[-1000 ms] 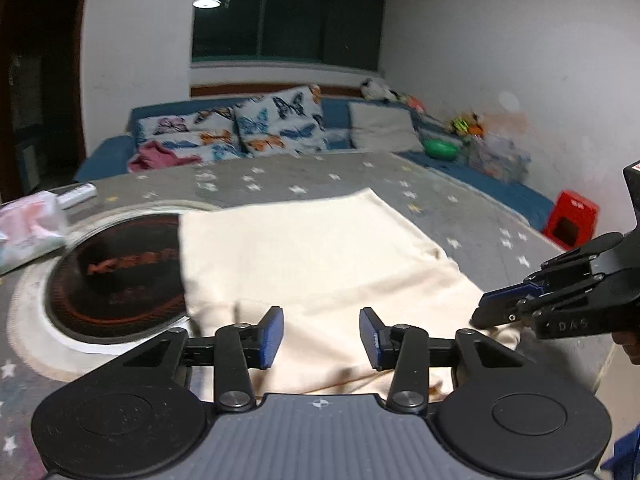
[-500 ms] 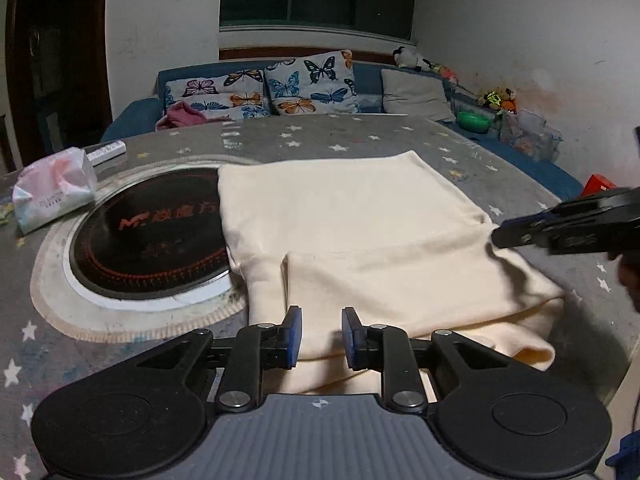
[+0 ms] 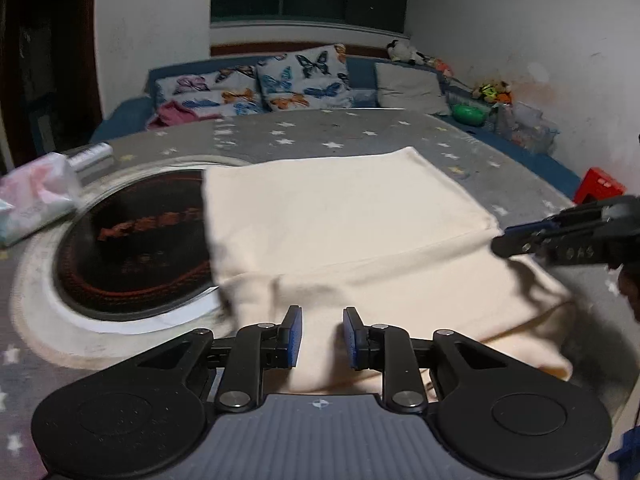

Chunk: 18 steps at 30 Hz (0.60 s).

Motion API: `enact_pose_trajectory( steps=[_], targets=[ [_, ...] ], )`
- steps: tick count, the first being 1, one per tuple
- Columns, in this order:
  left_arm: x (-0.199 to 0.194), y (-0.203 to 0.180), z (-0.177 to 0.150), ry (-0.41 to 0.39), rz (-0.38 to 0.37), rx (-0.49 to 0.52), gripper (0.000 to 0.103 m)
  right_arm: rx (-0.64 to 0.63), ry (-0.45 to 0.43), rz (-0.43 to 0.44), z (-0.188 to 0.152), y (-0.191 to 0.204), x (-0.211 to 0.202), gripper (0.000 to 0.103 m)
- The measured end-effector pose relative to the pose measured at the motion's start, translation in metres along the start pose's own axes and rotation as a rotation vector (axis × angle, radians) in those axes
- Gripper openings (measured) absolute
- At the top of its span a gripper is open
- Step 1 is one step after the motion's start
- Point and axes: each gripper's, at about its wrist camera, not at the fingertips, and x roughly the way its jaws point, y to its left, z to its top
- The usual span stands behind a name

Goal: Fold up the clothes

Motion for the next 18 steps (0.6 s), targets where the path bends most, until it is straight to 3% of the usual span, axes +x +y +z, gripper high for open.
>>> enact_pose_trajectory(
  steps=[4,7,11,14,18],
  targets=[
    [-0.011,0.006,0.002,-0.005,0.022,-0.014,0.025,-0.029,-0.025,-0.01,0.003,0.006,-0.004,0.023],
    [-0.01,0.0,0.012,-0.025,-0.022,-0.018,0.025,-0.067,-0.063,0.011,0.008,0.017,-0.007,0.023],
    [0.009,-0.009,0.021,-0.024,-0.064,-0.009,0.026,-0.105,-0.052,0.064,0.013,0.032,0.003,0.023],
    [0.028,-0.005,0.02,0.017,-0.045,-0.019,0.025,-0.122,-0.037,0.064,0.014,0.036,0.014,0.023],
    [0.021,-0.004,0.018,0.006,-0.052,0.006,0.025,-0.104,-0.044,0.075,0.015,0.032,0.005,0.023]
  ],
)
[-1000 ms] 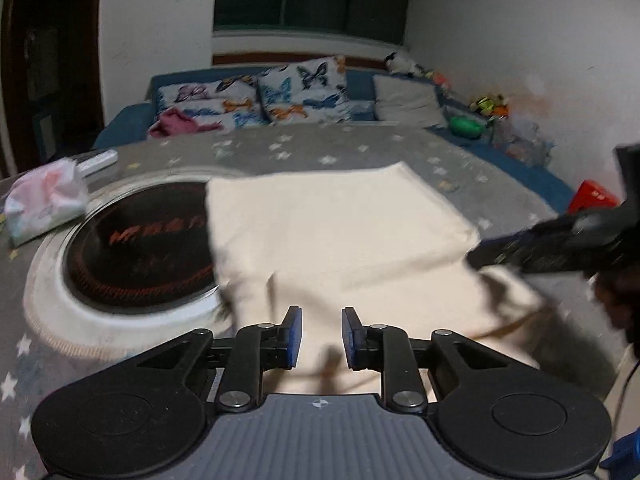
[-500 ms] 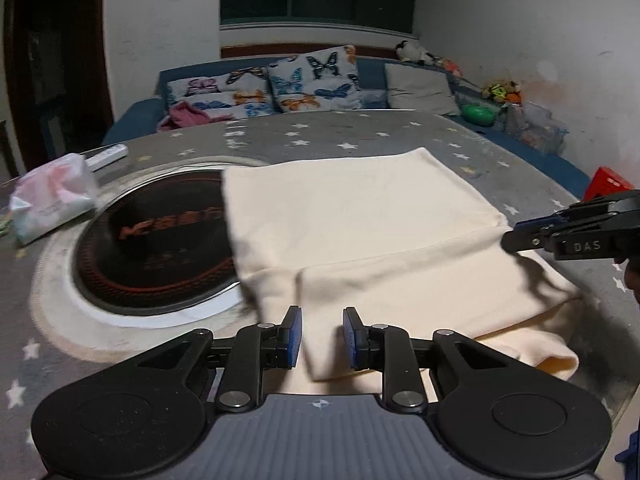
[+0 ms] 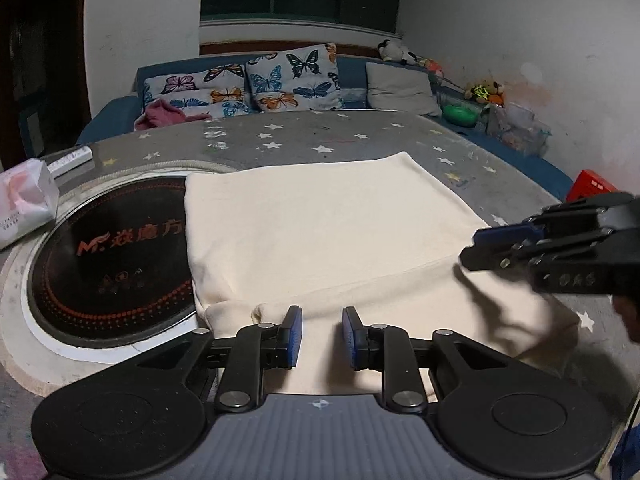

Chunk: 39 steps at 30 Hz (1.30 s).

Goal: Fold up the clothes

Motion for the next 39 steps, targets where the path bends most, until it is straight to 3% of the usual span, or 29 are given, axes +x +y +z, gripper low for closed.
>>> enact_pose_trajectory(
  steps=[10,16,23,28,35,37,39],
  targets=[
    [-0.031,-0.018,-0.023,0.003,-0.026,0.117,0.025,-0.138,0.06,0.04,-0.039,0.026,-0.04,0.023],
    [-0.065,-0.022,-0.038,-0.016,-0.044,0.184,0.027,-0.132,0.027,0.029,-0.049,0.029,-0.057,0.023],
    [-0.093,-0.036,-0.061,-0.023,-0.048,0.345,0.033,-0.127,0.035,0.031,-0.055,0.027,-0.061,0.023],
    [-0.088,-0.048,-0.071,-0.043,-0.031,0.45,0.037,-0.145,0.03,0.031,-0.053,0.027,-0.075,0.026],
    [-0.073,-0.057,-0.077,-0.079,-0.042,0.518,0.036,-0.217,0.058,0.005,-0.064,0.031,-0.091,0.037],
    [-0.072,-0.058,-0.077,-0.087,-0.051,0.524,0.029,-0.245,0.062,0.005,-0.067,0.034,-0.094,0.043],
    [-0.07,-0.057,-0.074,-0.093,-0.057,0.51,0.013,-0.282,0.062,0.003,-0.071,0.038,-0.097,0.052]
  ],
)
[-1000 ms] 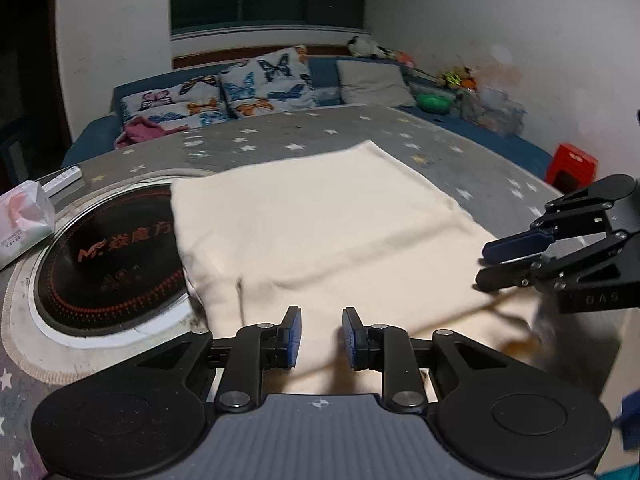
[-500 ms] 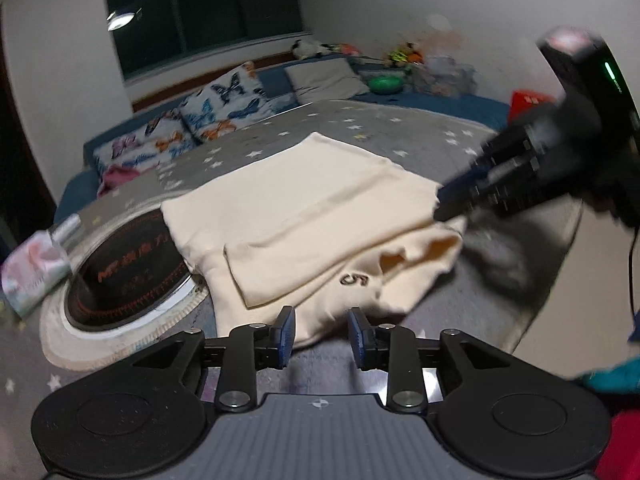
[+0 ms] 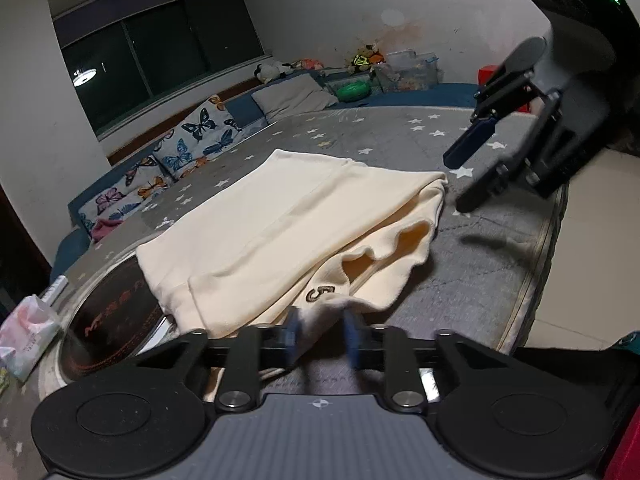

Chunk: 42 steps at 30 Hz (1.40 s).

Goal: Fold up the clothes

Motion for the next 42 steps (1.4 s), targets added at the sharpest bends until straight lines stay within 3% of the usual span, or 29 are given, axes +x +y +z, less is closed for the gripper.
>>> enact_pose_trajectory(
  steps=[8,14,17,18,21,23,25,28,34,37,41,42],
  targets=[
    [0.006,0.04,0.02,-0.03,-0.013,-0.185,0.008,-0.176,-0.014,0.014,-0.003,0.024,0.016,0.057],
    [0.022,0.058,0.028,-0.025,-0.035,-0.229,0.008,-0.219,-0.074,0.004,0.009,0.022,0.039,0.057],
    [0.026,0.062,0.025,-0.016,-0.04,-0.242,0.008,-0.189,-0.078,0.036,0.018,0.015,0.05,0.048],
    [0.025,0.062,0.024,-0.016,-0.044,-0.244,0.008,-0.18,-0.072,0.049,0.02,0.012,0.052,0.036],
    [0.019,0.06,0.018,-0.01,-0.053,-0.237,0.013,-0.153,-0.054,0.073,0.025,0.004,0.056,0.02],
    [0.013,0.056,0.012,-0.006,-0.046,-0.215,0.015,-0.11,-0.05,0.102,0.029,-0.003,0.055,0.015],
    [0.008,0.051,0.005,0.001,-0.034,-0.182,0.019,-0.077,-0.051,0.115,0.033,-0.008,0.053,0.014],
    [0.002,0.044,-0.003,0.004,-0.008,-0.138,0.036,-0.04,-0.057,0.124,0.038,-0.013,0.051,0.013],
    [0.006,0.038,-0.015,0.015,0.051,-0.055,0.038,-0.008,-0.071,0.117,0.046,-0.014,0.048,0.012],
    [0.007,0.037,-0.018,0.019,0.049,-0.028,0.033,0.015,-0.07,0.108,0.047,-0.014,0.047,0.011],
    [0.008,0.037,-0.02,0.014,0.052,-0.013,0.007,0.035,-0.088,0.098,0.047,-0.012,0.044,0.01],
    [0.006,0.039,-0.02,0.008,0.047,-0.026,0.006,0.038,-0.095,0.095,0.046,-0.011,0.042,0.01]
  ],
)
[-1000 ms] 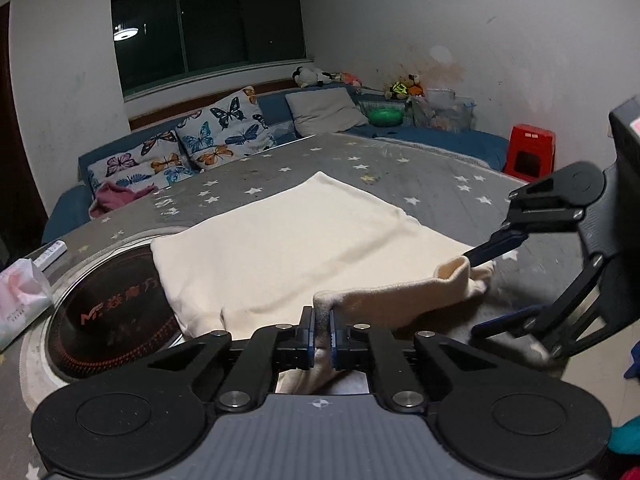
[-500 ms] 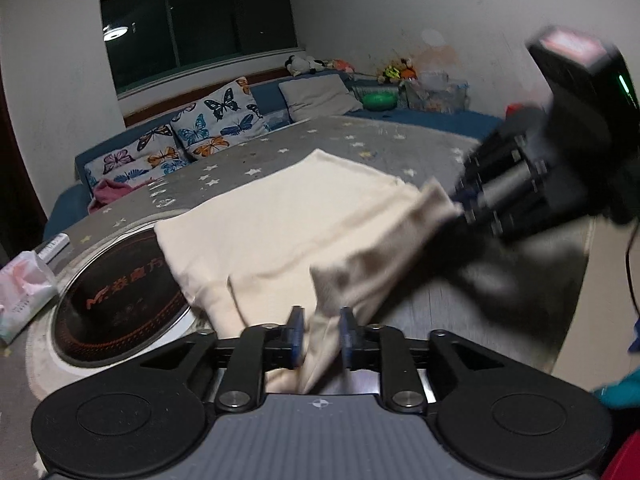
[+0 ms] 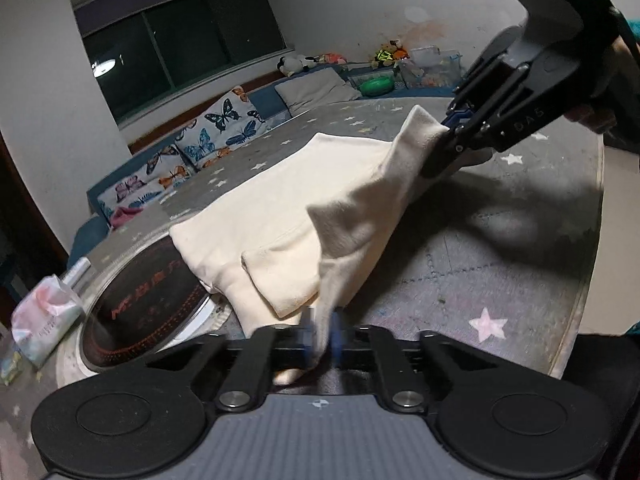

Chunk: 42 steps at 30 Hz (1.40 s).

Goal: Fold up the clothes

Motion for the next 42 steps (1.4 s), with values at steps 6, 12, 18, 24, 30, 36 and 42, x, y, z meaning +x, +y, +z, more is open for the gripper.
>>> enact_pose_trajectory(
  steps=[6,12,18,24,30,36,42],
  targets=[
    [-0.026,0.008,0.007,-0.045,-0.018,-0.073,0.004,-0.012,-0.041,-0.006,0.0,0.007,-0.018,0.009],
    [-0.072,0.007,0.01,-0.075,-0.046,-0.117,0.004,-0.056,-0.058,0.057,-0.003,0.027,-0.06,0.009],
    [-0.108,-0.002,0.013,-0.097,-0.068,-0.121,0.004,-0.06,-0.031,0.11,-0.008,0.049,-0.103,0.009],
    [-0.092,0.01,0.032,-0.136,-0.041,-0.119,0.004,-0.074,-0.039,0.066,0.001,0.046,-0.106,0.009],
    [-0.051,0.031,0.061,-0.151,-0.009,-0.09,0.004,-0.05,-0.04,0.024,0.024,0.012,-0.087,0.008],
    [0.022,0.057,0.086,-0.097,0.007,-0.119,0.004,-0.007,-0.008,-0.015,0.047,-0.033,-0.042,0.008],
    [0.094,0.068,0.084,0.0,0.017,-0.187,0.006,0.087,0.056,-0.063,0.046,-0.07,0.023,0.011]
  ],
)
